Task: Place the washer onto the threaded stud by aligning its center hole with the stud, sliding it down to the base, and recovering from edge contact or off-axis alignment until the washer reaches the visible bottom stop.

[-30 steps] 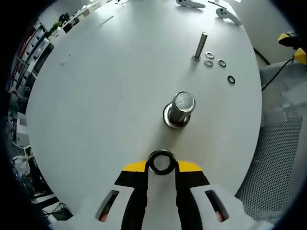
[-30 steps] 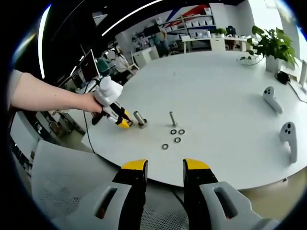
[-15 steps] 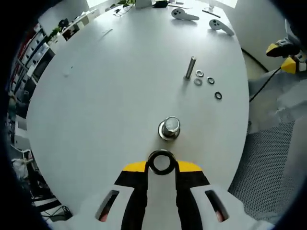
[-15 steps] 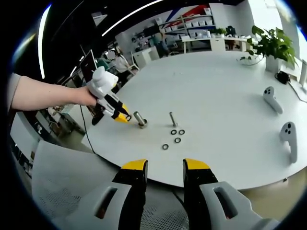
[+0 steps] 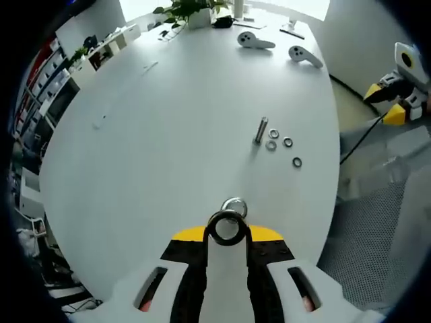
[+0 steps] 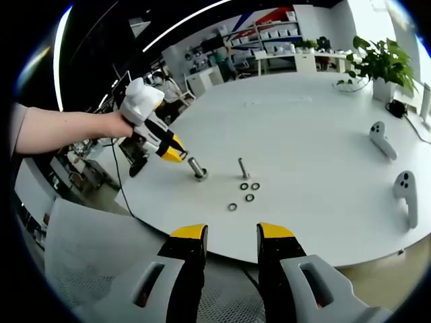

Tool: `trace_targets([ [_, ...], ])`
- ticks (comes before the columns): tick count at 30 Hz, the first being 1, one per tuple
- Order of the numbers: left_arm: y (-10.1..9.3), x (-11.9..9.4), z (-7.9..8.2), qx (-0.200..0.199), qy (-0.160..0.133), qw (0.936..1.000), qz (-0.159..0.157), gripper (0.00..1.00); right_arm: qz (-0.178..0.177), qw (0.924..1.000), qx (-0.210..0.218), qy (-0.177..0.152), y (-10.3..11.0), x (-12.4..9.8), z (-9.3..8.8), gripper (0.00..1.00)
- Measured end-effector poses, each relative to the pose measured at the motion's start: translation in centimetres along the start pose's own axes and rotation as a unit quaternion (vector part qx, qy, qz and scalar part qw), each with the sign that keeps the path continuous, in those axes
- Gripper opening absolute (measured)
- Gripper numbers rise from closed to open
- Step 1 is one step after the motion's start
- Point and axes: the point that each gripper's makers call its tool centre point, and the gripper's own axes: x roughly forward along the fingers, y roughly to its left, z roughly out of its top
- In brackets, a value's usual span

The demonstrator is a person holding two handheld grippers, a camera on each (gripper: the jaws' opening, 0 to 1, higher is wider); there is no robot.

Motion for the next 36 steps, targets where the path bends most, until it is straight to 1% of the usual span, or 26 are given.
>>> trace_targets([
  [6, -0.7, 0.7, 0.8, 0.018, 0.005, 0.9998, -0.004, 0.19, 0.000, 1.0000, 0.001, -0.001, 0.0, 0.0, 0.0, 0.31],
  [13, -1.0, 1.4, 0.8, 0.041, 0.020, 0.9989, -0.007, 0.19, -0.001, 1.0000, 0.002, -0.001, 0.0, 0.0, 0.0, 0.31],
  [17, -0.8, 1.6, 1.0, 0.044, 0.022, 0.9988, -0.007, 0.19, -0.001, 1.0000, 0.004, -0.003, 0.0, -0.1, 0.1, 0.31],
  [22, -1.0, 1.8, 0.8, 0.059, 0.033, 0.9977, -0.008, 0.19, -0.001, 1.0000, 0.005, -0.004, -0.1, 0.0, 0.1, 0.31],
  [28, -0.9, 2.3, 0.8, 0.063, 0.038, 0.9973, -0.009, 0.19, -0.002, 1.0000, 0.007, -0.005, -0.1, -0.1, 0.1, 0.31],
  [36, -0.9, 3.3, 0.3, 0.066, 0.048, 0.9966, -0.010, 0.19, -0.002, 0.9999, 0.009, -0.007, -0.1, -0.1, 0.2, 0.31],
])
